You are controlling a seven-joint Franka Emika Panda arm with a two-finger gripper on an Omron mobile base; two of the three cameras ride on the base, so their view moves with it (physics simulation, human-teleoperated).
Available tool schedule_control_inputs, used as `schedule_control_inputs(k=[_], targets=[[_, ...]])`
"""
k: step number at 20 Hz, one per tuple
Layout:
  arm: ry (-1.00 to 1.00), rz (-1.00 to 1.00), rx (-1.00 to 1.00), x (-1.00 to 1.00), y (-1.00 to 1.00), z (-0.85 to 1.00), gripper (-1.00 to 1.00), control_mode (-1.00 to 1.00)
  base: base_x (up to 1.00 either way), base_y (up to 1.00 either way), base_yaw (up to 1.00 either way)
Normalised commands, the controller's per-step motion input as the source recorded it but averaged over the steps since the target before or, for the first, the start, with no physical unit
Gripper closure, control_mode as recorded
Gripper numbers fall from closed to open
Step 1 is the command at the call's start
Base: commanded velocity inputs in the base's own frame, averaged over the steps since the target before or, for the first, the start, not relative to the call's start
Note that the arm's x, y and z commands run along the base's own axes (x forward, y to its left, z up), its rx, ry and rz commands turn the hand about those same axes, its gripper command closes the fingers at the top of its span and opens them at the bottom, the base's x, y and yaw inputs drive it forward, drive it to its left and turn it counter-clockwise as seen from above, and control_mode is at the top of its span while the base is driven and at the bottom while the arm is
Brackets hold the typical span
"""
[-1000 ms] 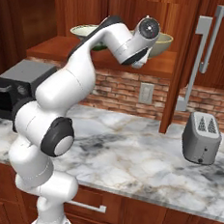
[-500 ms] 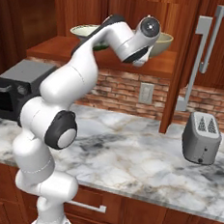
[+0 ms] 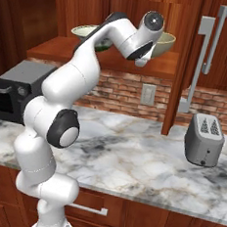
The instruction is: Pick up the bowls from the cabinet and place each bowl in front of a stool on the dining counter.
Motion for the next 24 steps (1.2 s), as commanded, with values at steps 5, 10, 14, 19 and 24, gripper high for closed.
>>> schedule_control_inputs(k=[5,10,14,19,24], targets=[[0.07,0.0,0.0,0.0,0.0,-0.27,1.0,-1.0,0.0,0.0,0.0],[0.0,0.0,0.0,0.0,0.0,-0.2,1.0,-1.0,0.0,0.0,0.0],[-0.06,0.0,0.0,-0.26,0.0,-0.2,1.0,-1.0,0.0,0.0,0.0],[-0.06,0.0,0.0,-0.43,0.0,-0.16,1.0,-1.0,0.0,0.0,0.0],[-0.01,0.0,0.0,-0.66,0.0,-0.02,1.0,-1.0,0.0,0.0,0.0]])
